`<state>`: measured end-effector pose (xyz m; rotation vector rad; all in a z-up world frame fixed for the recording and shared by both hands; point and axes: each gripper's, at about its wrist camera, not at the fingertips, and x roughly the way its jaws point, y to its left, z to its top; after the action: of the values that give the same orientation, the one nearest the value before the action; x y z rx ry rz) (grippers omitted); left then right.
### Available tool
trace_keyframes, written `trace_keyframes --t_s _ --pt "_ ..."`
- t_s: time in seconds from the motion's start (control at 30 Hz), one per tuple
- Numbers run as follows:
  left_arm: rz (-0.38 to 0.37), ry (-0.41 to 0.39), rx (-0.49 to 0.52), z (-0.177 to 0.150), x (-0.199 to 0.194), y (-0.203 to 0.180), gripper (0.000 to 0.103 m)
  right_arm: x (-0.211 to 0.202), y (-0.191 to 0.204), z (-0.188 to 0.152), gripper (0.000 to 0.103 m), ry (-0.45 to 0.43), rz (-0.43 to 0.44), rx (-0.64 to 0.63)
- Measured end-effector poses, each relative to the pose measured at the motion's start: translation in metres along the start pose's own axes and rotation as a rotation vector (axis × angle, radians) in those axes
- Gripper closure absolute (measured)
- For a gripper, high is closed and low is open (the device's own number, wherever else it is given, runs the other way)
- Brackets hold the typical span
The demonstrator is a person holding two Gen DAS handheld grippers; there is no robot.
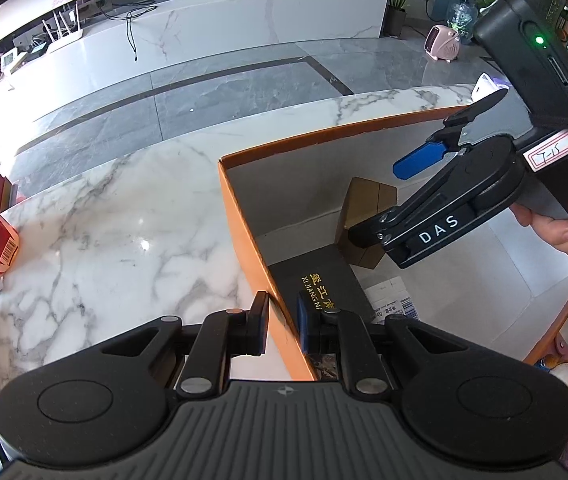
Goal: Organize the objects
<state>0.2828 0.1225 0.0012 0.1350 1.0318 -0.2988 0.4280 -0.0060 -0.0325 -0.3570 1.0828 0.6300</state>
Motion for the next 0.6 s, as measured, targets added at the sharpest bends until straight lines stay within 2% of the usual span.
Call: trace_keyframes --t_s 0.07,0.27,0.43,0.6 --pt "0.0 0.001 -0.001 0.0 0.0 0.0 0.085 0.005 -0.001 0.0 0.032 0.022 0.005 0.015" --pt "0.002 -0.001 -0.006 0.0 0.0 0.001 0.086 0.005 -0.009 -0.004 0.036 0.023 0.005 0.111" --pt "0.006 -0.001 -0.01 -0.001 0.0 0.001 0.086 -0.002 -0.031 -0.014 0.037 0.01 0.009 0.438" --pt "0.008 0.0 -0.013 -0.001 0.0 0.001 0.086 -0.005 -0.043 -0.024 0.038 -0.054 0.009 0.717"
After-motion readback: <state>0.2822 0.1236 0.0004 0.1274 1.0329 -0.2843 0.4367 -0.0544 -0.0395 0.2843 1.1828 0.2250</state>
